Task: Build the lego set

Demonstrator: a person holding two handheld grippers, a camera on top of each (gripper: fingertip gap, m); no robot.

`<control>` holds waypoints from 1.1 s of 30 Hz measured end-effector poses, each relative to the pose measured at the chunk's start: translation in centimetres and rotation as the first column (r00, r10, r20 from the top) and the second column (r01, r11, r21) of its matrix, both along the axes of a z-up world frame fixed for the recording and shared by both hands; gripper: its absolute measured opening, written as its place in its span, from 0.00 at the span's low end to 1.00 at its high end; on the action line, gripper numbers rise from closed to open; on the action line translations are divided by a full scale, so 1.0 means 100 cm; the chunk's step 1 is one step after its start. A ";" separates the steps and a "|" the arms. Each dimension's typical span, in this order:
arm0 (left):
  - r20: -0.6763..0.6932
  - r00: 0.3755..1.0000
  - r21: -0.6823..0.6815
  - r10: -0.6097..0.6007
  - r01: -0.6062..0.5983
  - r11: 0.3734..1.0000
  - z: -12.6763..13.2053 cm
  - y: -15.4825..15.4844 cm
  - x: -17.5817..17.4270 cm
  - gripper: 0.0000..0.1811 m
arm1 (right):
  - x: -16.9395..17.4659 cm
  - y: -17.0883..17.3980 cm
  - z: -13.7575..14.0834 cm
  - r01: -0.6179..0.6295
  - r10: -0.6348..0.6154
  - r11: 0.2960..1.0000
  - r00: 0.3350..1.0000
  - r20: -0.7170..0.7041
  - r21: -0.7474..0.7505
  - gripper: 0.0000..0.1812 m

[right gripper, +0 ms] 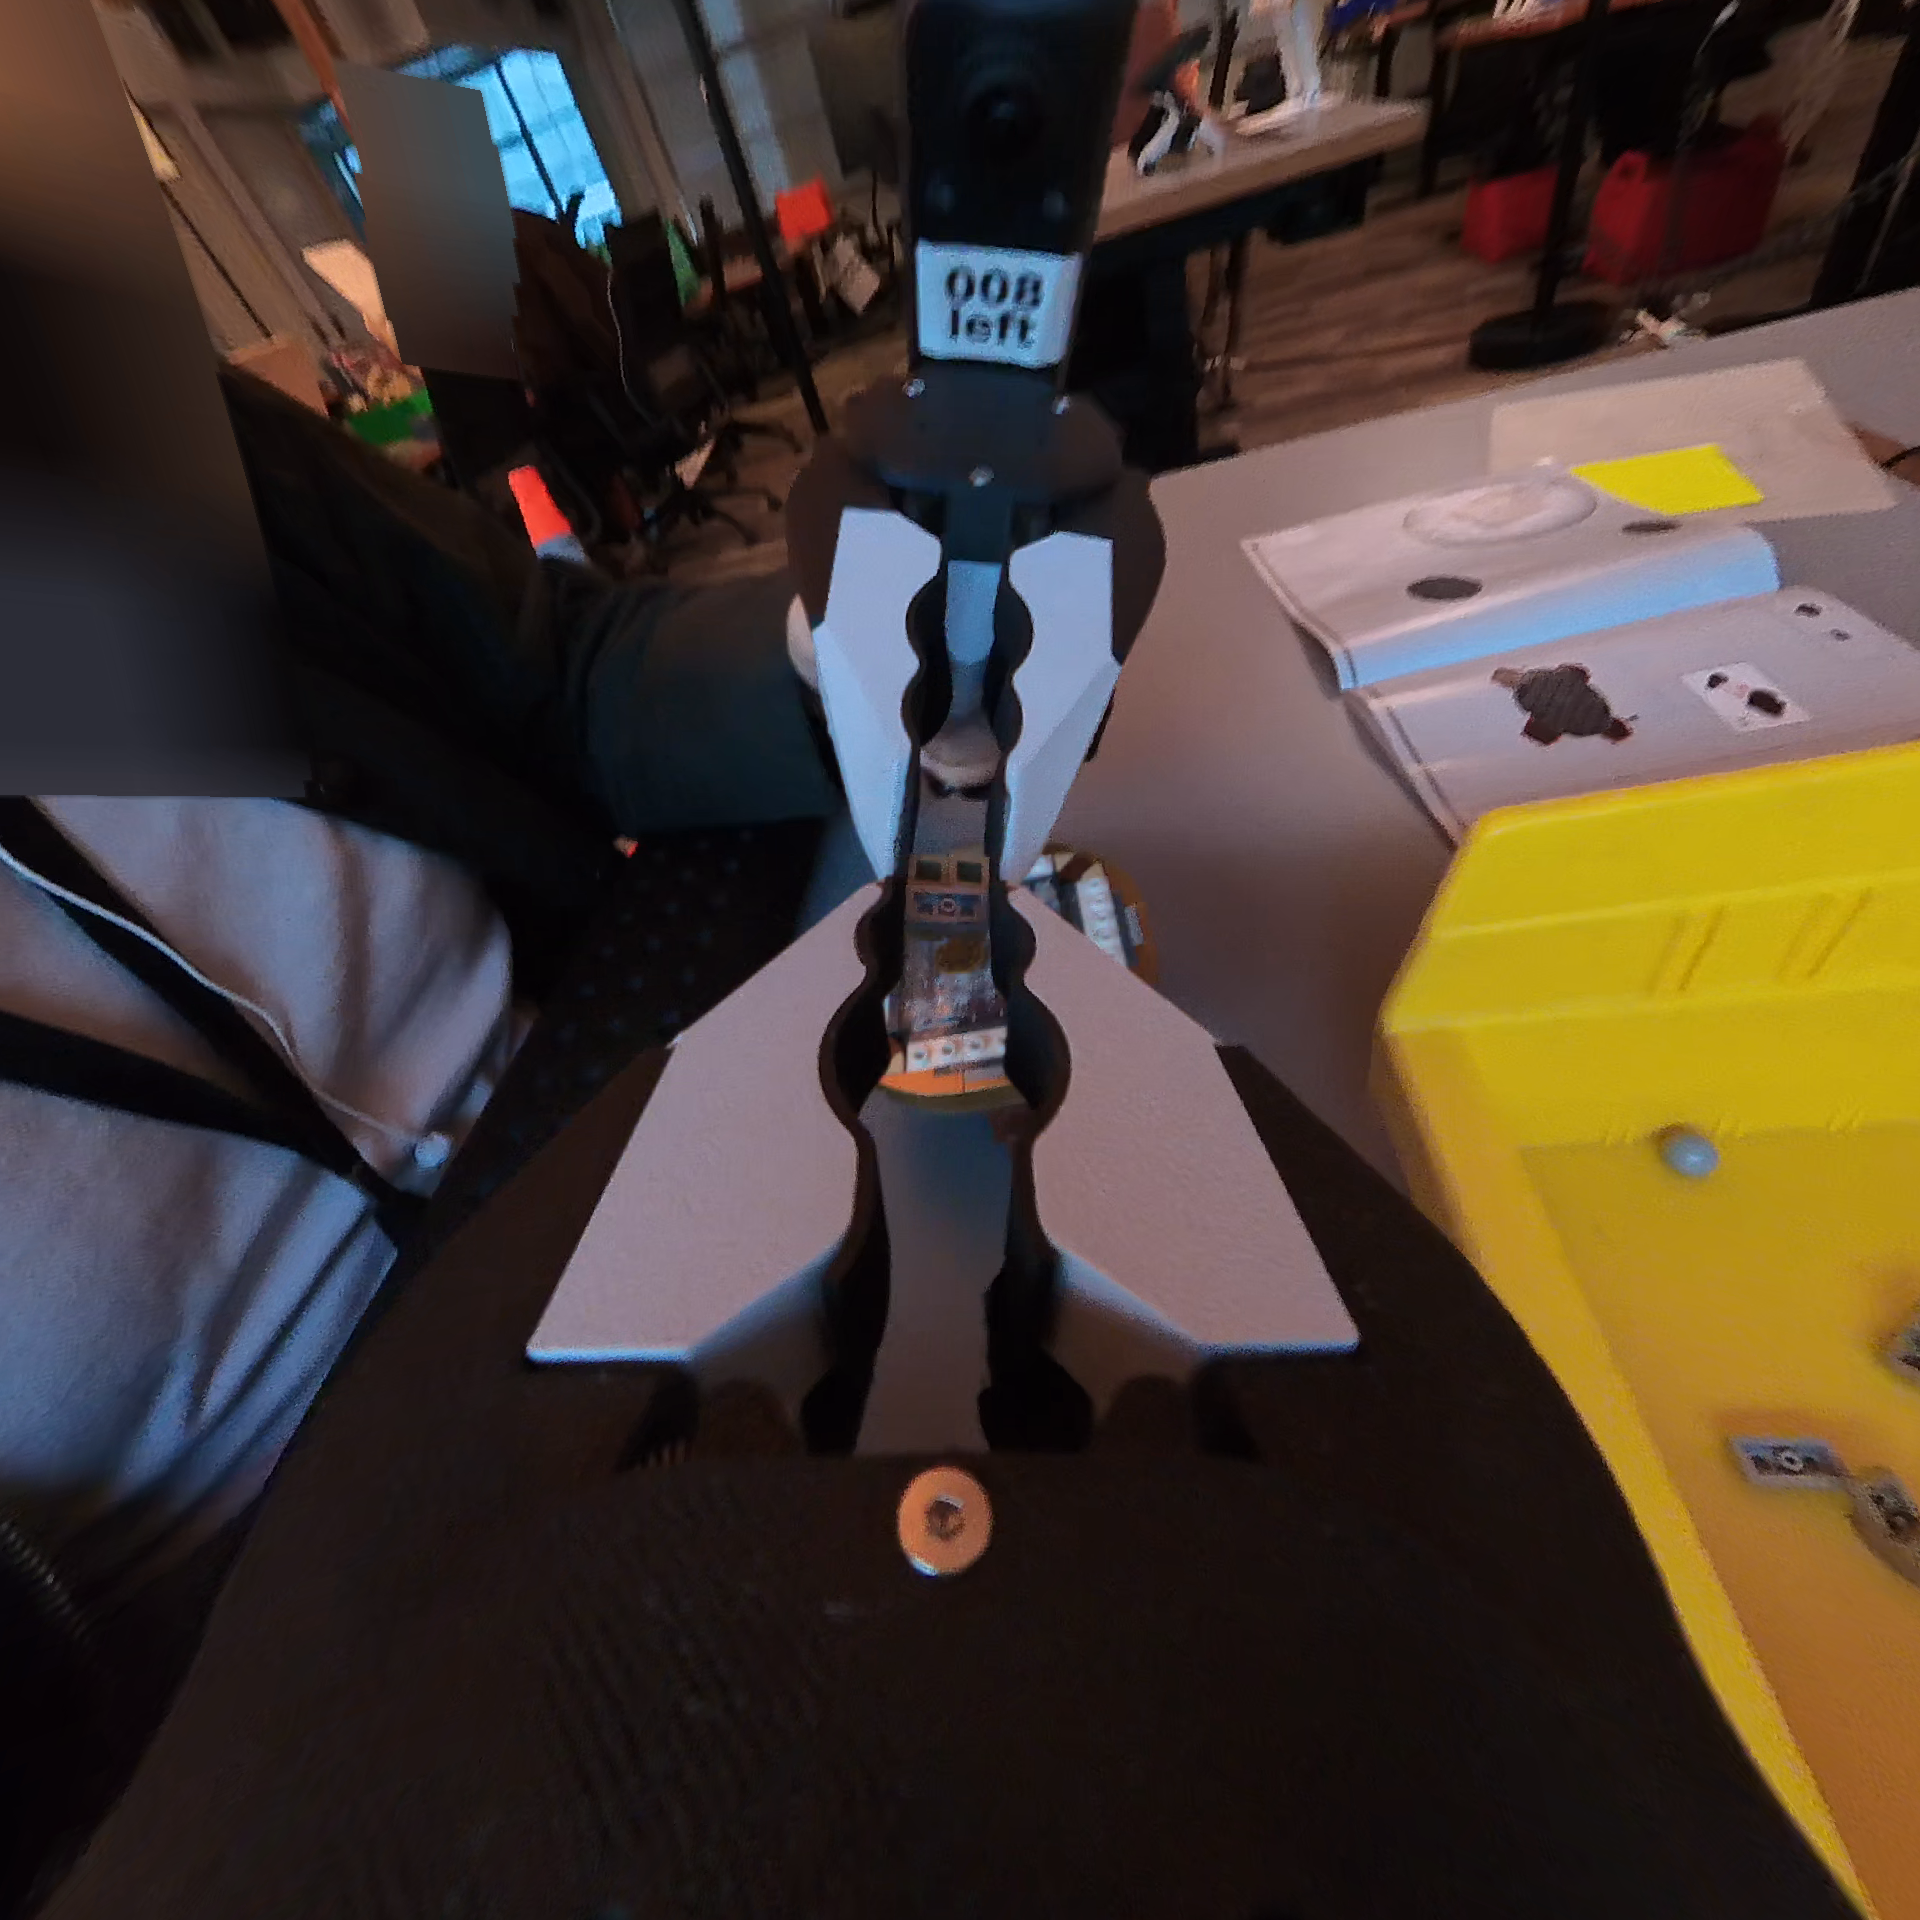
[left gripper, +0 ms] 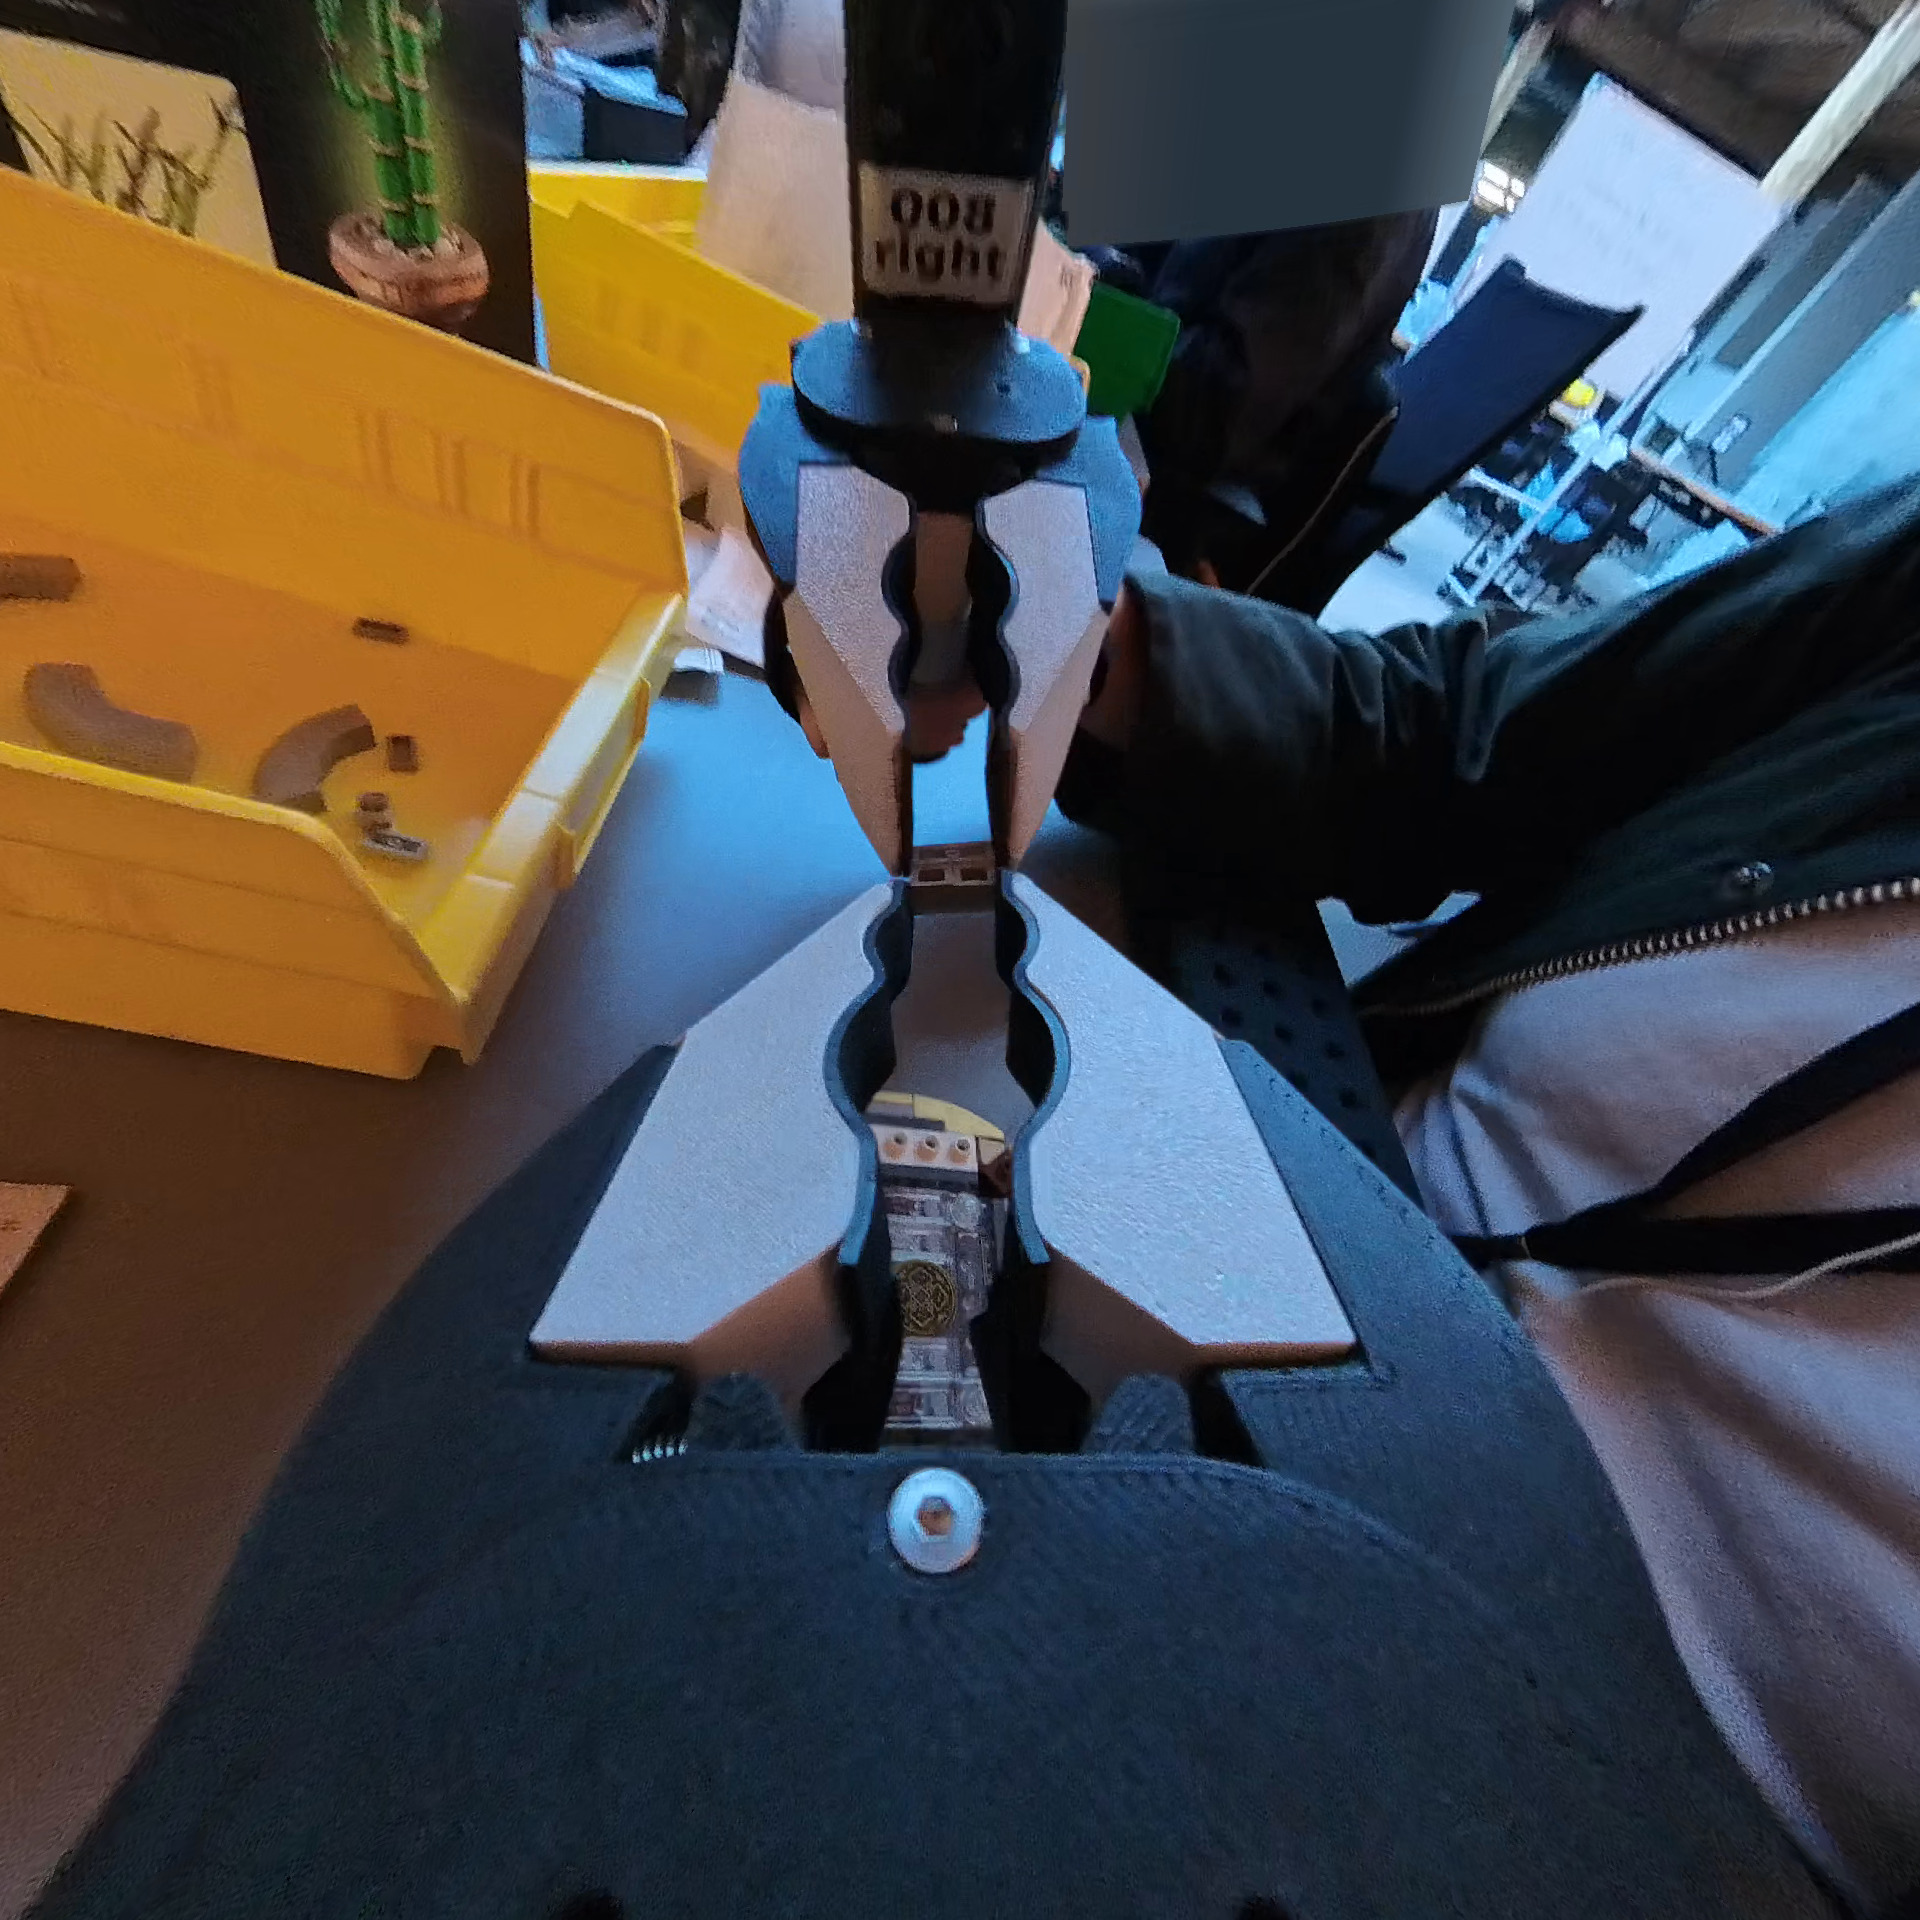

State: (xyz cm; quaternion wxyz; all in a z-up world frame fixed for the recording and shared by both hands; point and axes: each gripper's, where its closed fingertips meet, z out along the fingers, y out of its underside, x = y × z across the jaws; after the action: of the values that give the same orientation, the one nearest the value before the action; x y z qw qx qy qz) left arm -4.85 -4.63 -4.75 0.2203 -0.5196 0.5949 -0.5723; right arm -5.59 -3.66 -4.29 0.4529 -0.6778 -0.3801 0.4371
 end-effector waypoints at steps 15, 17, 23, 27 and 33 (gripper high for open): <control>0.170 0.977 -0.203 0.132 -0.096 0.974 0.034 0.022 0.002 0.17 | 0.002 0.019 0.036 -0.020 -0.081 0.978 0.879 -0.469 -0.207 0.07; 0.200 0.970 -0.257 0.138 -0.084 0.963 0.040 0.023 0.001 0.13 | -0.004 0.019 0.033 -0.011 -0.078 0.981 0.890 -0.449 -0.193 0.07; 0.200 0.965 -0.284 0.172 -0.111 0.952 0.040 0.030 0.002 0.10 | -0.001 0.025 0.034 0.058 -0.123 0.986 0.884 -0.450 -0.155 0.07; 0.201 0.968 -0.348 0.150 -0.073 0.935 0.041 0.030 0.001 0.11 | -0.001 0.026 0.037 0.095 -0.139 0.989 0.879 -0.456 -0.117 0.07; 0.232 0.959 -0.319 0.165 -0.085 0.944 0.044 0.031 0.001 0.10 | 0.000 0.028 0.041 0.116 -0.156 0.987 0.863 -0.481 -0.111 0.07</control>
State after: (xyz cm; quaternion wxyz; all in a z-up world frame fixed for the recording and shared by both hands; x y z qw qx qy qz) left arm -4.76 -1.56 -0.31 0.2483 -0.5063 0.4314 -0.7042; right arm -5.59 -0.90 -0.22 0.5369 -0.5878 -0.1874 0.5754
